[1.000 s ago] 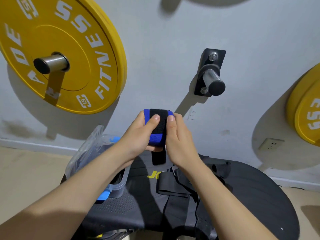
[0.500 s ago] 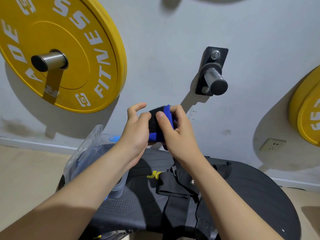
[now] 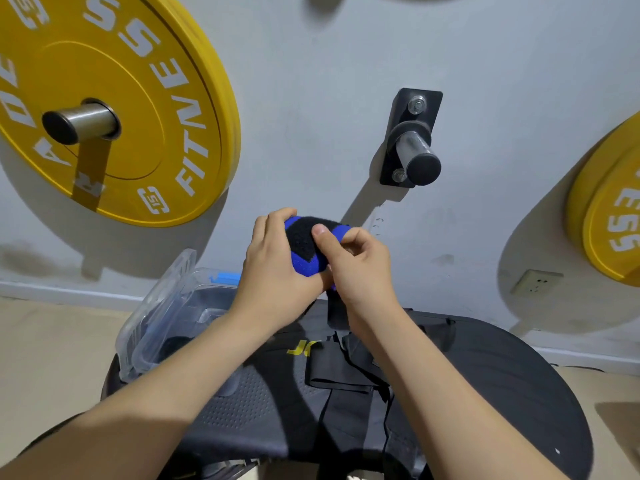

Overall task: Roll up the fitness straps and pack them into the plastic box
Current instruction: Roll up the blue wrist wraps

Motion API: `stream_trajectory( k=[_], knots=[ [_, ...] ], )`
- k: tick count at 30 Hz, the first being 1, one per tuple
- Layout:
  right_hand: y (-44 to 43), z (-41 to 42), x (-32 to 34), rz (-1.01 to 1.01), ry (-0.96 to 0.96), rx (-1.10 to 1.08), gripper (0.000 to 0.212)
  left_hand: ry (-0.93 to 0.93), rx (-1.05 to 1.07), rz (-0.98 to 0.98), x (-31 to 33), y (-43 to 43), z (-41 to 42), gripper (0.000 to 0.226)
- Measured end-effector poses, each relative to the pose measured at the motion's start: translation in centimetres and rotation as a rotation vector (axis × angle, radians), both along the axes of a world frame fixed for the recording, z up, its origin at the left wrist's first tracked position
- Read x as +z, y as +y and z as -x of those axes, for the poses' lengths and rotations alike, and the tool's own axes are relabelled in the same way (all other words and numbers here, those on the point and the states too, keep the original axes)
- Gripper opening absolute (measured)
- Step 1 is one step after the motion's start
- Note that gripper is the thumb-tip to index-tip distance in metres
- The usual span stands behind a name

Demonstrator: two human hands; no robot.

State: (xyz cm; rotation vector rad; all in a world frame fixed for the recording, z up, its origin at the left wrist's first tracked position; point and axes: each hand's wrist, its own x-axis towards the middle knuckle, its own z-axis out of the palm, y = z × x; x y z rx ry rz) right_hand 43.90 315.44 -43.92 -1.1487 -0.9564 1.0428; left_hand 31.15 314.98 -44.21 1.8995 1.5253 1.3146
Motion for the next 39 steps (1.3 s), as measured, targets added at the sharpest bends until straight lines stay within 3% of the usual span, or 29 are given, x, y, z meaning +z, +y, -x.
stream_trajectory(
  k=[6,10,14,16,18,20,22,26,29,35,39],
  knots=[
    [0.4,-1.3,0.7,0.111,0.121,-0.107,0.048,0.079,-0.061,-0.122,0.8,-0.3,-0.1,0.094],
    [0.4,-1.6,1.1,0.179,0.173,-0.070,0.031,0.097,-0.084,-0.198,1.1,-0.3,0.0,0.090],
    [0.3,-2.7,1.2,0.322,0.005,0.022,0.042,0.086,-0.155,-0.198,0.6,0.2,1.2,0.079],
    [0.5,-3.0,0.8,0.270,-0.135,-0.011,0.038,0.136,-0.193,-0.169,0.4,0.4,1.8,0.078],
    [0.7,-2.8,0.9,0.125,-0.183,0.023,0.008,0.171,-0.213,-0.169,0.2,0.2,1.7,0.076],
    [0.6,-2.4,0.9,0.025,-0.142,0.116,0.019,0.141,-0.189,-0.198,0.3,0.0,1.3,0.072],
    [0.5,-2.0,1.1,-0.010,-0.094,0.146,0.012,0.112,-0.129,-0.210,0.5,-0.2,1.1,0.072],
    [-0.4,-1.0,1.0,-0.078,-0.192,0.187,0.015,0.100,-0.005,-0.219,0.7,-0.1,1.1,0.073],
    [-1.3,0.2,0.5,-0.110,-0.302,0.263,0.049,0.079,0.040,-0.226,0.8,0.2,1.3,0.070],
    [-0.9,-0.9,0.9,-0.120,-0.177,0.162,0.049,0.173,-0.226,-0.107,1.0,0.9,2.3,0.093],
    [-0.4,-1.8,0.7,-0.138,-0.144,0.242,0.043,0.011,-0.448,0.117,1.1,1.1,3.5,0.075]
  ],
)
